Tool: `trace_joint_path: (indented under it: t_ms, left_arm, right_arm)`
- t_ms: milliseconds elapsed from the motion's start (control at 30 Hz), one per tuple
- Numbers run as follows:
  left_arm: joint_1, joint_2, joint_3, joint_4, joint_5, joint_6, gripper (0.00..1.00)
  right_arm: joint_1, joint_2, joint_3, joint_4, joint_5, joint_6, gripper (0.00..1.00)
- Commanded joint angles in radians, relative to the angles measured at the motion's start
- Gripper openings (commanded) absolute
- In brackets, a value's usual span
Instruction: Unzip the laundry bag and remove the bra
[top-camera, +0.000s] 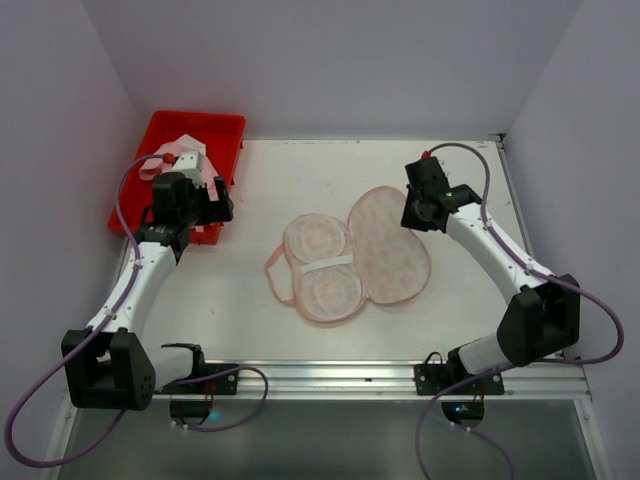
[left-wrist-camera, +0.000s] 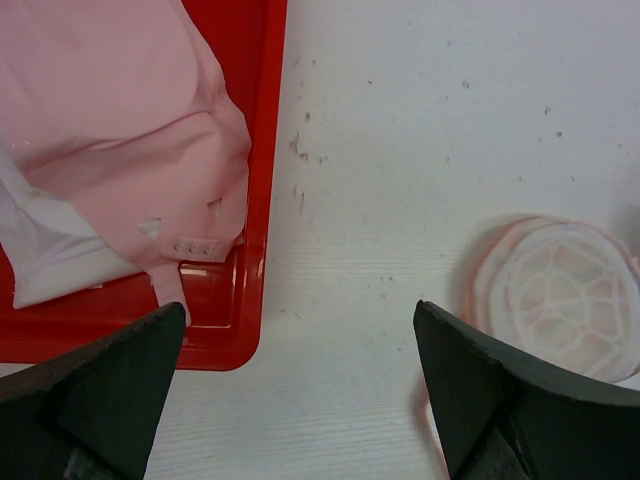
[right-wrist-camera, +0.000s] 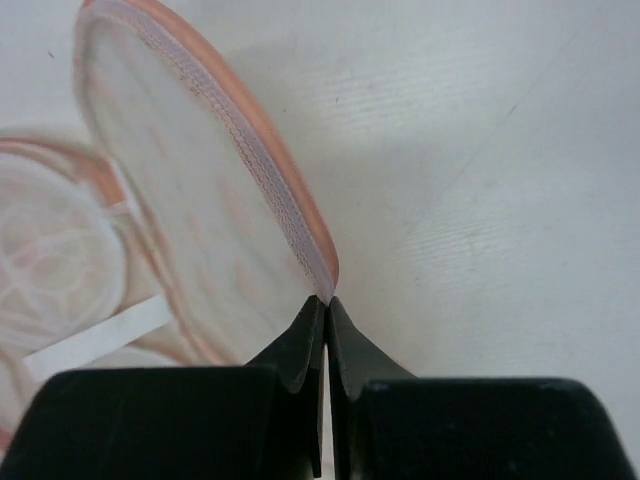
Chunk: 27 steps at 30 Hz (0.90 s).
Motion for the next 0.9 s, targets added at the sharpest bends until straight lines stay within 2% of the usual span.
trace_joint_path:
  t_ms: [0, 100, 133, 267, 567, 767, 800, 833, 867]
  left_arm:
    - [-0.001, 0.002, 0.0, 0.033, -0.021, 0.017, 1.0]
    - [-0.001, 0.007, 0.001, 0.032, -0.006, 0.012, 1.0]
    - [-0.003, 0.007, 0.0, 0.032, 0.002, 0.011, 1.0]
    - [-0.009, -0.001, -0.005, 0.032, -0.009, 0.014, 1.0]
    - [-0.018, -0.004, -0.007, 0.03, 0.0, 0.017, 1.0]
    - [-0.018, -0.01, -0.008, 0.027, -0.021, 0.018, 1.0]
    - [-0.018, -0.013, -0.008, 0.025, -0.03, 0.018, 1.0]
    - [-0.018, -0.015, -0.01, 0.025, -0.038, 0.018, 1.0]
    - [-0.018, -0.018, -0.011, 0.03, -0.037, 0.014, 1.0]
  right_arm:
    - [-0.007, -0.042, 0.136, -0.136, 0.111, -0.092, 0.0]
    - [-0.002, -0.036, 0.18, -0.162, -0.014, -0.108, 0.0]
    - [0.002, -0.027, 0.197, -0.151, -0.11, -0.111, 0.0]
    - [0.039, 0.041, 0.227, -0.118, -0.249, -0.106, 0.0]
    - [0.173, 0.21, 0.233, 0.04, -0.426, -0.02, 0.0]
    - [0.208, 0.343, 0.196, 0.135, -0.516, 0.036, 0.0]
    - [0.211, 0.352, 0.178, 0.164, -0.545, 0.041, 0.01]
    - [0.214, 0.36, 0.17, 0.174, -0.553, 0.044, 0.11]
    - [0.22, 0.36, 0.167, 0.182, -0.559, 0.041, 0.16]
